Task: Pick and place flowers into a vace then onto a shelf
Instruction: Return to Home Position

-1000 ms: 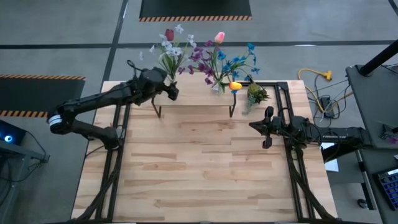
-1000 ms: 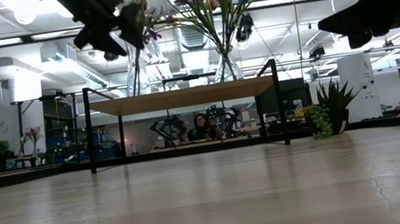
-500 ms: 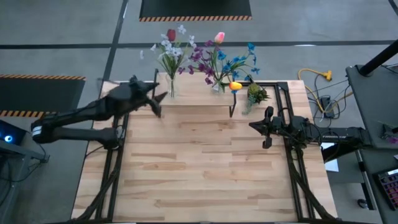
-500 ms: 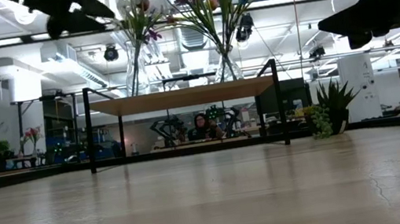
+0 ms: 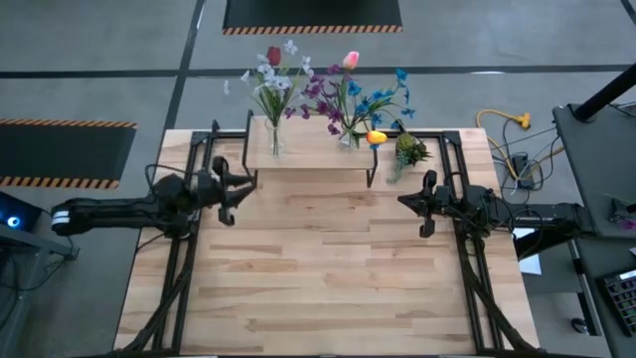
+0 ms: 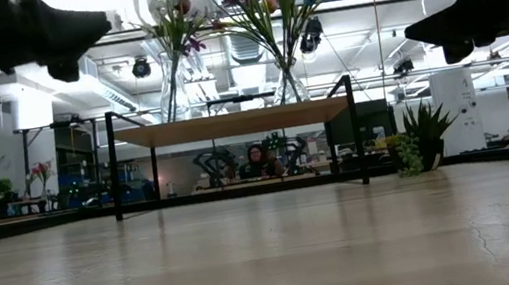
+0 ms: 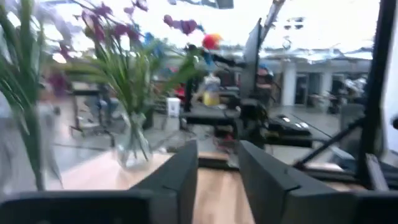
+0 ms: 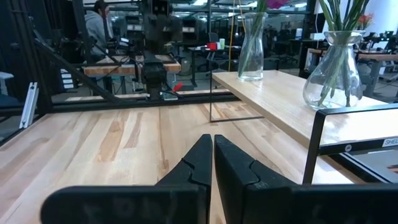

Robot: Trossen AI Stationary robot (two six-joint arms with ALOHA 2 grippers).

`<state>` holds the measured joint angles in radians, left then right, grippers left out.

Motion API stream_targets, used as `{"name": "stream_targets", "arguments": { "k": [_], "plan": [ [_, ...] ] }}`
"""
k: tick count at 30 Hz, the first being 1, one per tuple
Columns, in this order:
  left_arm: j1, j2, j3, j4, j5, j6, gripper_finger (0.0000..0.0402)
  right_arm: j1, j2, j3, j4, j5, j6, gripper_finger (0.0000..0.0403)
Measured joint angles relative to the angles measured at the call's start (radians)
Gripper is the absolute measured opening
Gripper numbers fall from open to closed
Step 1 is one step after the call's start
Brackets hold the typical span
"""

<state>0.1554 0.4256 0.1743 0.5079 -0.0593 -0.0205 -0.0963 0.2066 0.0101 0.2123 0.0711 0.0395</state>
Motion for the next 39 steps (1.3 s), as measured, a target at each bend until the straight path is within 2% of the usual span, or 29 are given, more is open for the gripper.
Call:
{"name": "stream_targets", "arguments": {
  "k": [4, 8, 12, 18, 24, 29, 36, 39],
  "plan": [
    [-0.006, -0.034, -0.037, -0.002, 0.118, -0.018, 0.0049, 0.000, -0.001, 0.000, 0.000, 0.000, 0.003, 0.0009],
    [-0.034, -0.048, -0.040, -0.010, 0.134, 0.028, 0.0006, 0.000, -0.002, 0.000, 0.000, 0.000, 0.006, 0.0009],
    [-0.051, -0.082, -0.065, -0.024, 0.136, 0.025, 0.0003, 0.000, -0.002, 0.000, 0.000, -0.003, 0.020, 0.0009],
    [-0.084, -0.134, -0.122, -0.030, 0.135, -0.018, 0.0000, 0.000, -0.001, 0.000, 0.000, -0.069, 0.062, 0.0009],
    [-0.119, -0.178, -0.165, -0.036, 0.134, 0.017, 0.0000, 0.000, -0.001, 0.000, 0.000, -0.074, 0.114, 0.0009],
    [-0.125, -0.203, -0.156, -0.095, 0.133, 0.003, 0.0000, 0.000, -0.002, 0.000, 0.003, -0.083, 0.111, 0.0009],
    [-0.143, -0.296, -0.164, -0.249, 0.136, -0.023, 0.0000, 0.000, -0.010, 0.000, 0.093, -0.254, 0.103, 0.0009],
    [-0.159, -0.338, -0.164, -0.247, 0.137, -0.023, 0.0000, 0.000, -0.018, 0.000, 0.059, -0.255, 0.104, 0.0009]
  ]
}}
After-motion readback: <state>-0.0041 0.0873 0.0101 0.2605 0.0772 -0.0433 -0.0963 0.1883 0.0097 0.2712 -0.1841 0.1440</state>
